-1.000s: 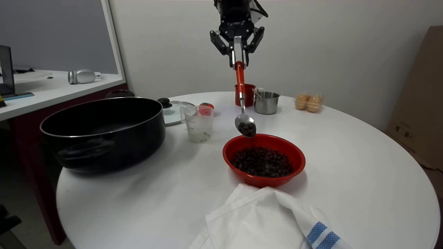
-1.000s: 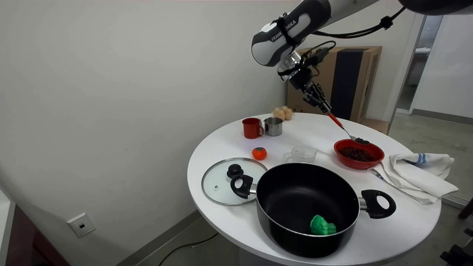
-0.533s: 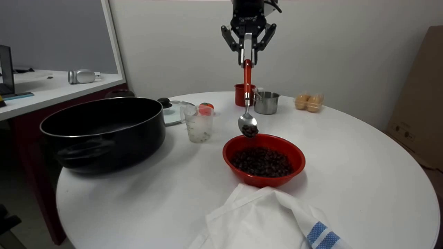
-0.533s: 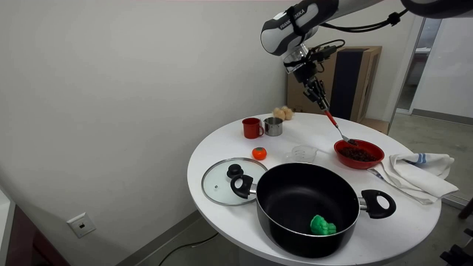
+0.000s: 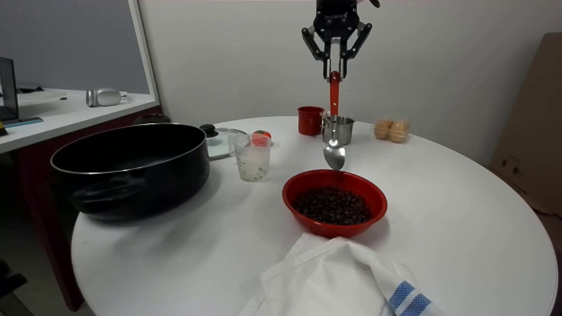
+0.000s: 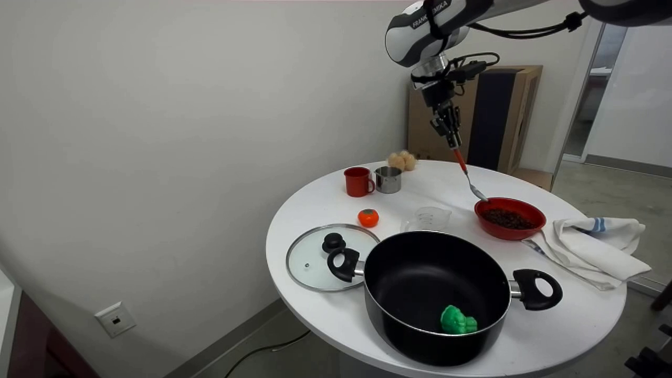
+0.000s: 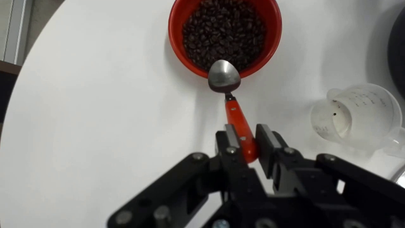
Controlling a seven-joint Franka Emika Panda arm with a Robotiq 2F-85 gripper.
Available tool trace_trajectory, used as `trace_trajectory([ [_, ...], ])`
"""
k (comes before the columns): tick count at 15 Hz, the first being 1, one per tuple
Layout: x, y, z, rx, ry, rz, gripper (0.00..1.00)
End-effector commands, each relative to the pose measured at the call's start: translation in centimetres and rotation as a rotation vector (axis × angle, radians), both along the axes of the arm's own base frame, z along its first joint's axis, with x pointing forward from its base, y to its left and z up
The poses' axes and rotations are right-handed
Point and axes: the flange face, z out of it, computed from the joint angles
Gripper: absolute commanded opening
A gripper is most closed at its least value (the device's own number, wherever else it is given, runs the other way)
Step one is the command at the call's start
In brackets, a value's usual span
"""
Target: Scoop out a spoon of contents from the orange bowl and pour it back into the bowl
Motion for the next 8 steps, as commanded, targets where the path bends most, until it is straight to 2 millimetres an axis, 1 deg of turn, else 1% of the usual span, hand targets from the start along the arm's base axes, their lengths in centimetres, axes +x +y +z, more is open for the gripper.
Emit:
trace_trajectory([
  [1,0.6,0.0,0.5,0.011,-0.051,-0.014,0.05],
  [8,-0.2,0.7,-1.2,0.006,0.011,-0.019,0.05],
])
